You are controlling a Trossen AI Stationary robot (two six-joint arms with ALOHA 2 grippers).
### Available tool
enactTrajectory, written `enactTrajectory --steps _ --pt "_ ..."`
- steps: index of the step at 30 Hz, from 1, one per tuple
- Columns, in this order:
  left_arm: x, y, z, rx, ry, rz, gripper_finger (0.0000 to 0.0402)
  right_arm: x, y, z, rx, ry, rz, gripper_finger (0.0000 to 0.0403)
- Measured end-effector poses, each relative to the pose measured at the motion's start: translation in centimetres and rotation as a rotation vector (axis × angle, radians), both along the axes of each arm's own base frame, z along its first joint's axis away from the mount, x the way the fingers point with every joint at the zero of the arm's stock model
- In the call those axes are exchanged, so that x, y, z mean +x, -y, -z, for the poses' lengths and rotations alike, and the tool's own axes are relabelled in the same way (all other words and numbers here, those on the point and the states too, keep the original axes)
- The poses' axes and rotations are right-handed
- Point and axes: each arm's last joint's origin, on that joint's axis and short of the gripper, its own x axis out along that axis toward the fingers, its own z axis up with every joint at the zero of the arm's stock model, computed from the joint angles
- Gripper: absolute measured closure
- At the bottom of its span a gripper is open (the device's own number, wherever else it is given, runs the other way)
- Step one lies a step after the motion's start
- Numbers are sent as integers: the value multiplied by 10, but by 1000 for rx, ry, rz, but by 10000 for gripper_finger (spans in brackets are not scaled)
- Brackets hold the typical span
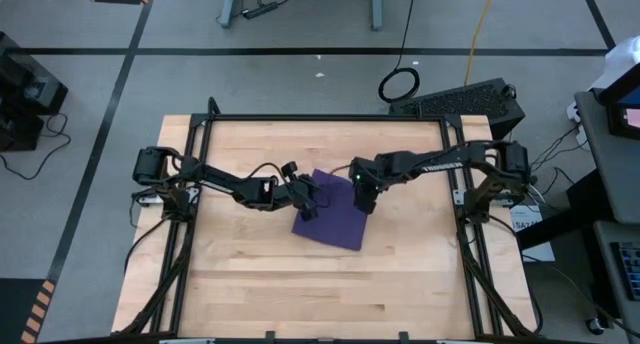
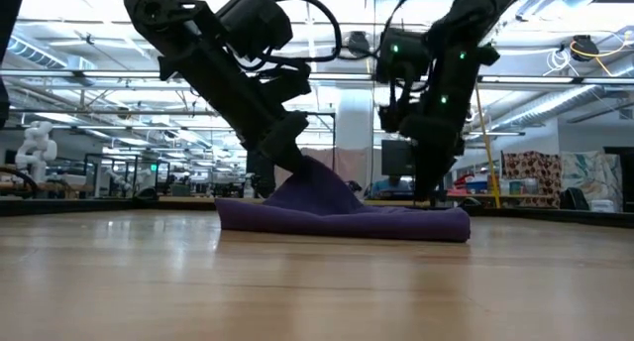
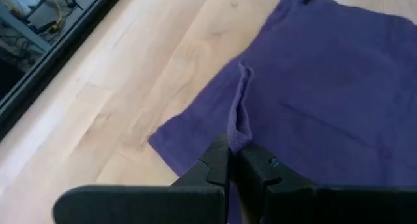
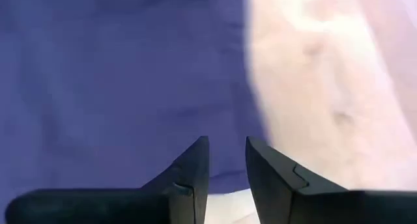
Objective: Roll towel
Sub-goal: Roll the purple towel
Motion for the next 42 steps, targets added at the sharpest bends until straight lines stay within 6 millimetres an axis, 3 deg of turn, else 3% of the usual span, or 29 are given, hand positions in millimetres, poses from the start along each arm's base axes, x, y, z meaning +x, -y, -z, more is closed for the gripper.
enactTrajectory --steps 5,12,18,25,28,42 --pt "0 0 0 0 1 -2 386 -8 17 13 76 22 30 300" --pt "0 -1 0 0 4 -3 386 -9 20 21 126 54 4 297" --pt "0 -1 0 0 4 -4 386 -9 20 20 123 57 -5 329" --pt "0 -2 0 3 4 -8 386 -10 19 20 122 47 -24 395" --pt "0 -2 0 4 4 -10 386 -11 19 20 126 37 -23 396" --pt "0 -2 0 4 4 -12 386 -23 2 -10 166 72 -3 400"
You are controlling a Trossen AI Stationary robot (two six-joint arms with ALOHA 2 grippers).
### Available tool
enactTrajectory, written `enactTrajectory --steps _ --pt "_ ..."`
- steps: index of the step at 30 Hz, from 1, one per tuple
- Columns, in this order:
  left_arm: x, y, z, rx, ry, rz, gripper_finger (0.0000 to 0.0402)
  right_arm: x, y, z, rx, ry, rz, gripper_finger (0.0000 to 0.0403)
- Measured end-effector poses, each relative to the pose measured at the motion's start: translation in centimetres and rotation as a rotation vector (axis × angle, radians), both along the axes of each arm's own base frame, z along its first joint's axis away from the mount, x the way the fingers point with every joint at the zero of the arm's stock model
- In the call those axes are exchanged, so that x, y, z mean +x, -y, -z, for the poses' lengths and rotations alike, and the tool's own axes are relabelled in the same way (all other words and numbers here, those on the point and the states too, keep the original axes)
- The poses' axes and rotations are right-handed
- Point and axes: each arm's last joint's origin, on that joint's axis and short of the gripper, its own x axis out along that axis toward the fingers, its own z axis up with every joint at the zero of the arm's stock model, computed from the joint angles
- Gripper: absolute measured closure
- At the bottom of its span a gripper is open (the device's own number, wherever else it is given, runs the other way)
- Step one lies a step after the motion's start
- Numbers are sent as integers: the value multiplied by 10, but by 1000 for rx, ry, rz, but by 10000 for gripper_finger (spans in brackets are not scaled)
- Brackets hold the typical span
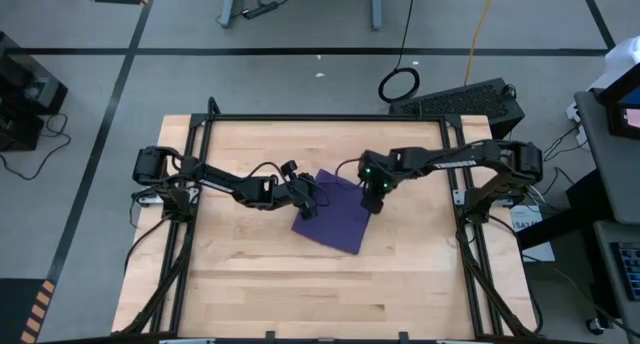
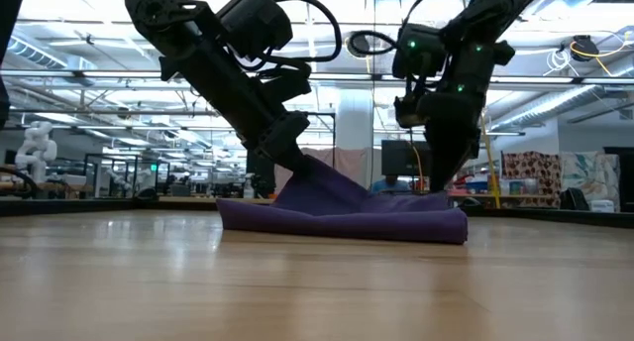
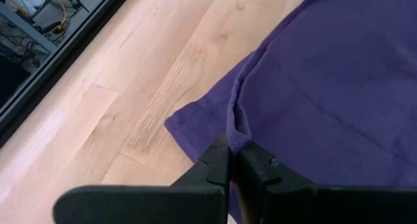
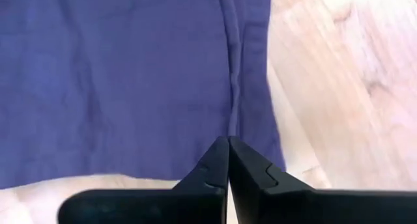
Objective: Roll towel
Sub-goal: Roll the purple towel
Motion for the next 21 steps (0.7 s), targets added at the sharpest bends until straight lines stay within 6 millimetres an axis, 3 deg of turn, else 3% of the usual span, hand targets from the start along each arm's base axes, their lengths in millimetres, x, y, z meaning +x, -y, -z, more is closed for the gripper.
enactTrajectory --steps 15,21 --pt "2 0 -2 -1 29 -1 386 -2 -1 6 -52 -68 35 396" --pt "2 0 -2 -1 29 -1 386 -2 0 14 -5 -48 54 344"
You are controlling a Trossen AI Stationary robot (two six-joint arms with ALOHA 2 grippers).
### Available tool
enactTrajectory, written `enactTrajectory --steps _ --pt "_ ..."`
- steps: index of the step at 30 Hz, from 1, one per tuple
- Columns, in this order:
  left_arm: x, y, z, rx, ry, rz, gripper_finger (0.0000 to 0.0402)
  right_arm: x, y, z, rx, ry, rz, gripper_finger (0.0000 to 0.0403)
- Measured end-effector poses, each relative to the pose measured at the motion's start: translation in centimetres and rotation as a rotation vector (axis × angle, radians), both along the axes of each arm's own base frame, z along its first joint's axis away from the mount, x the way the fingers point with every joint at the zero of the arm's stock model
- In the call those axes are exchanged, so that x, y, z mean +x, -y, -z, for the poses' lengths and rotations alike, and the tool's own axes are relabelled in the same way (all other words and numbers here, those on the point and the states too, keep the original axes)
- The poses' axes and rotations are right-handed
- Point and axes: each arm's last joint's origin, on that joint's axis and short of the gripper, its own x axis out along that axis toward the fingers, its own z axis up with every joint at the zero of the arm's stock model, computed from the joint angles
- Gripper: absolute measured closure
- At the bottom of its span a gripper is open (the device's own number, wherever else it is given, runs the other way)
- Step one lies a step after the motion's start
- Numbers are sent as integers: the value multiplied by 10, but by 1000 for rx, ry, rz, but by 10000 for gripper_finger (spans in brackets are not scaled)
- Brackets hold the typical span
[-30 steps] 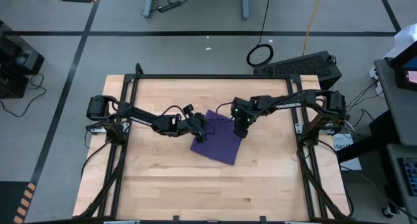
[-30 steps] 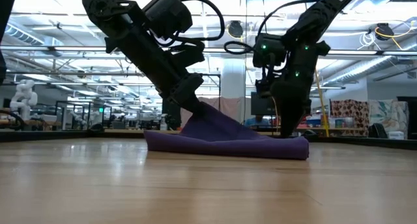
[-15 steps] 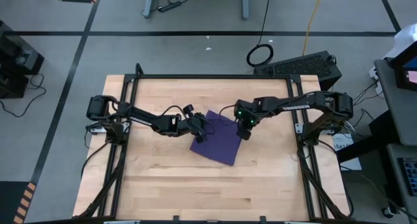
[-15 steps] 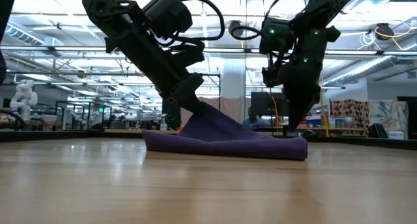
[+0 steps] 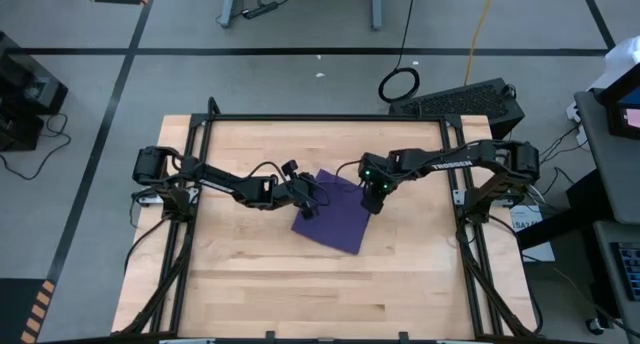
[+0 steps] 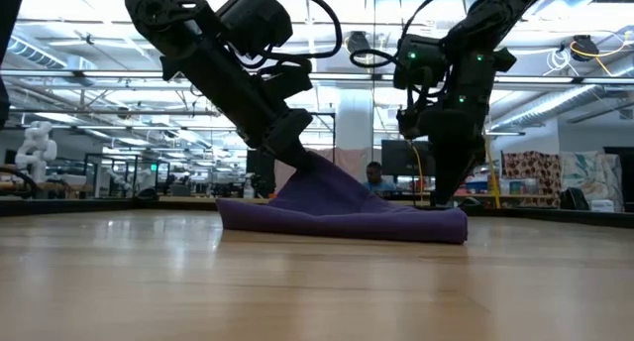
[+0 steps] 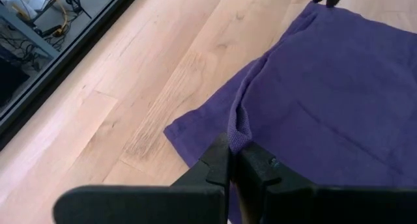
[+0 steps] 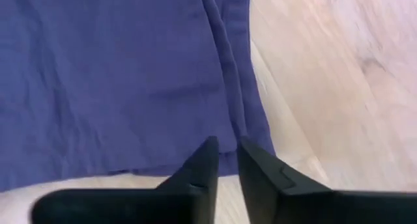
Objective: Roll towel
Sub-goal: Roll the purple towel
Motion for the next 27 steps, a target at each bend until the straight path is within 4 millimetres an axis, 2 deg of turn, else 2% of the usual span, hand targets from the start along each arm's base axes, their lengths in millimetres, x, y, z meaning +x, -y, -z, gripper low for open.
enactTrajectory --steps 6,11,16,23,27 --pt "0 0 0 0 -2 0 386 0 2 9 7 6 15 286" --pt "0 0 0 1 -1 0 386 0 2 13 6 -5 16 277" --pt "0 0 0 0 -2 0 386 1 2 13 4 0 11 309" --pt "0 0 0 1 -2 0 386 -1 1 17 -4 14 -2 392" --pt "0 0 0 1 -1 0 386 -4 0 22 -2 16 3 392"
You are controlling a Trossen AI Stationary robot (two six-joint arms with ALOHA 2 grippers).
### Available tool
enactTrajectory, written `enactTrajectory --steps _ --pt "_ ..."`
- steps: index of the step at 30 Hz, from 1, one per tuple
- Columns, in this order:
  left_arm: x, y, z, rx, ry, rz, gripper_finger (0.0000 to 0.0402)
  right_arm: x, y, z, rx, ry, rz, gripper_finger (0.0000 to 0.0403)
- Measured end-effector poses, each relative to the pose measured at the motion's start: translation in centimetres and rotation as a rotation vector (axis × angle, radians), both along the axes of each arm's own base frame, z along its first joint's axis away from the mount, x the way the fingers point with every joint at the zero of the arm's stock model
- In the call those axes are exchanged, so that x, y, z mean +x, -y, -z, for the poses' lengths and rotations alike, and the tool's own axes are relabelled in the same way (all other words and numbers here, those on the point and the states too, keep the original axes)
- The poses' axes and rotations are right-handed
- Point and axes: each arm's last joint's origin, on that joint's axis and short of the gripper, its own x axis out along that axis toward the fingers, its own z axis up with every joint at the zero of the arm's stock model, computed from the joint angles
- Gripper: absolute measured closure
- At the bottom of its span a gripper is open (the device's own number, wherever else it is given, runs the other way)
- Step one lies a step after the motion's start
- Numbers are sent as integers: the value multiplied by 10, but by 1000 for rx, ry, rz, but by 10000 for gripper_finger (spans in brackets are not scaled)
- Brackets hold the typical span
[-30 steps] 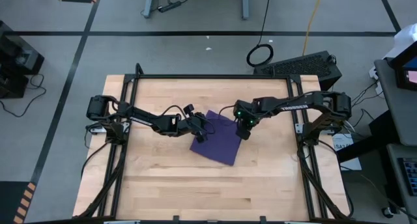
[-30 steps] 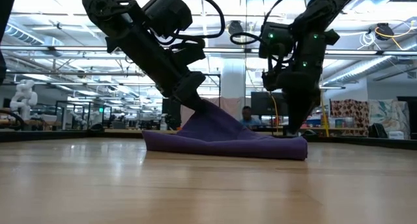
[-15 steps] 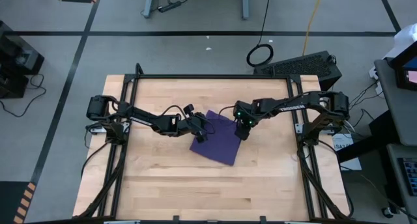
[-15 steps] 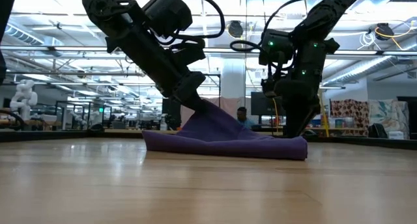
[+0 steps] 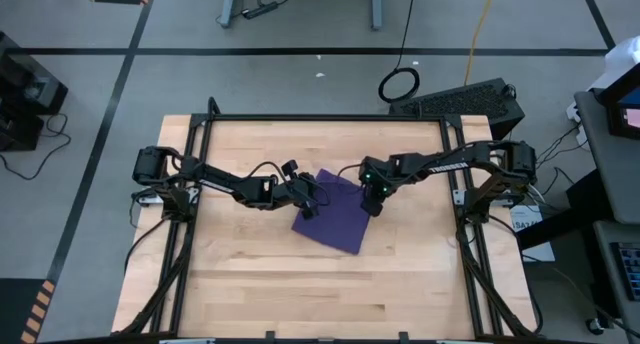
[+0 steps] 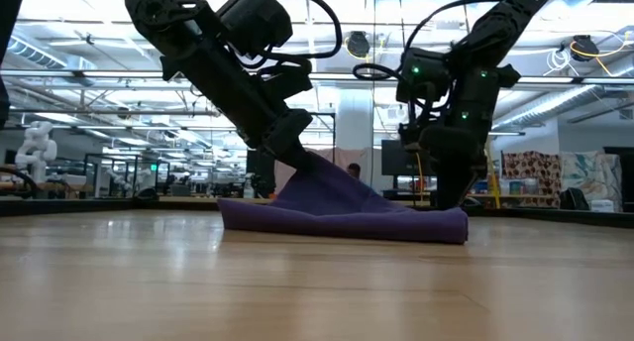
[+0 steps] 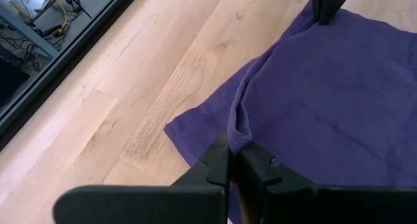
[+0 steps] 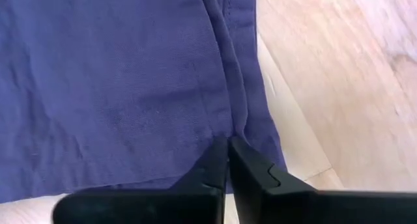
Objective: Roll towel
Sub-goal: Roll the purple towel
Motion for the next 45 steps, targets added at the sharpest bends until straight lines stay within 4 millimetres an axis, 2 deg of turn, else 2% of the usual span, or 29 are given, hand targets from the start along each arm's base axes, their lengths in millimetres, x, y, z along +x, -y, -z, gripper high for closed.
enactTrajectory --steps 8,16,23,31,38,41,45 --pt "0 0 0 0 -1 0 386 -2 -2 -3 -2 1 -16 400" --pt "0 0 0 1 6 1 386 -1 -9 -21 -4 -12 -27 402" --pt "4 2 -5 7 66 13 386 -6 -17 -31 -26 -116 -8 403" --pt "5 -1 -7 31 68 35 386 -9 -18 -30 -65 -167 13 403" --pt "6 -2 -3 28 59 35 386 -6 -17 -31 -90 -132 18 401" --pt "7 -2 -2 28 56 35 386 -3 -16 -31 -94 -106 23 385" --pt "7 -2 0 28 54 35 386 -2 -10 -32 -88 -83 67 343"
